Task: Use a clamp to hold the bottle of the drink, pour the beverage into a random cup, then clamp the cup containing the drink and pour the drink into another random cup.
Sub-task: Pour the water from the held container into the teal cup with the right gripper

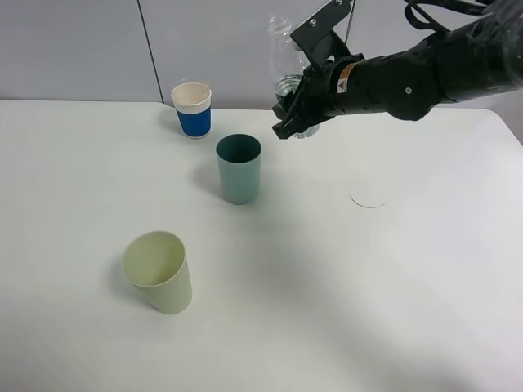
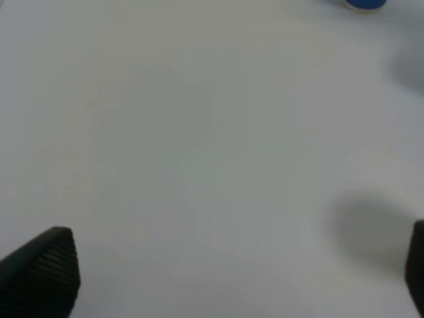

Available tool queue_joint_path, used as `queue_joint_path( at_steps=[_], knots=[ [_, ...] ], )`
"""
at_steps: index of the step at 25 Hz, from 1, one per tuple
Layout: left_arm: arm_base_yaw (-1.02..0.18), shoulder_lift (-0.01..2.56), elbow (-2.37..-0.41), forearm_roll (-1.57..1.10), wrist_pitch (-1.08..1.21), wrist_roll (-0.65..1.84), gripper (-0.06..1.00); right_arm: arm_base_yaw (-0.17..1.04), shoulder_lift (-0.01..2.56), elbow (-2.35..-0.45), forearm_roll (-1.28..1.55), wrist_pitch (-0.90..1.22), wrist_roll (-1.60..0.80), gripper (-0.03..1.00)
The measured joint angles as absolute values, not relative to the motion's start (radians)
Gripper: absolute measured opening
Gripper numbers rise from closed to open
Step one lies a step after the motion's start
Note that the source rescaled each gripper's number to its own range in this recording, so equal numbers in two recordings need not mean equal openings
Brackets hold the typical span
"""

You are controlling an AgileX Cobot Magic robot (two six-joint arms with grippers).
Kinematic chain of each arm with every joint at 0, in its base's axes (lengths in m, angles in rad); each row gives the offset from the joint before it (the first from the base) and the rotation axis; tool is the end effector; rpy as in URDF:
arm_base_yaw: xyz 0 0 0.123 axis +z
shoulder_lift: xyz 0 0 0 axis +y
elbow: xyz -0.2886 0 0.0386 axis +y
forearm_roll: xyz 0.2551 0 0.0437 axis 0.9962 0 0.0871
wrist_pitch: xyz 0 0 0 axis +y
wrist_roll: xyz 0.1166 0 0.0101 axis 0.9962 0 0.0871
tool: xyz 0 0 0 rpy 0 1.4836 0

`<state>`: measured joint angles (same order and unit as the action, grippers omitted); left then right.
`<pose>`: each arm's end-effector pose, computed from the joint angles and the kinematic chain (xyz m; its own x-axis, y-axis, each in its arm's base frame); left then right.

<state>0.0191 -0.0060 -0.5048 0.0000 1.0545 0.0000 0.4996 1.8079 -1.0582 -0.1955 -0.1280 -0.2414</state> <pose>0.0174 0.0003 0.2710 -0.4407 -0.0084 -0.8976 -0.0191 0.9998 0.0000 0.3693 0.2048 0.1927 -0.1972 -0.5879 -0.7845 -0.6406 0.6831 -0.3509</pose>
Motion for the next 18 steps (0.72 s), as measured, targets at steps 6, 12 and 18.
queue_joint_path(
  at_steps=[6, 12, 18],
  knots=[
    [0.019, -0.006, -0.505, 0.000, 1.055, 0.000, 1.00, 0.523, 1.831, -1.097, -0.298, -0.047, -0.304, 0.01],
    [0.019, -0.006, -0.505, 0.000, 1.055, 0.000, 1.00, 0.529, 1.840, -1.099, -0.357, -0.024, -0.385, 0.01],
    [0.019, -0.006, -0.505, 0.000, 1.055, 0.000, 1.00, 0.529, 1.852, -1.099, -0.371, -0.018, -0.504, 0.01]
  ],
)
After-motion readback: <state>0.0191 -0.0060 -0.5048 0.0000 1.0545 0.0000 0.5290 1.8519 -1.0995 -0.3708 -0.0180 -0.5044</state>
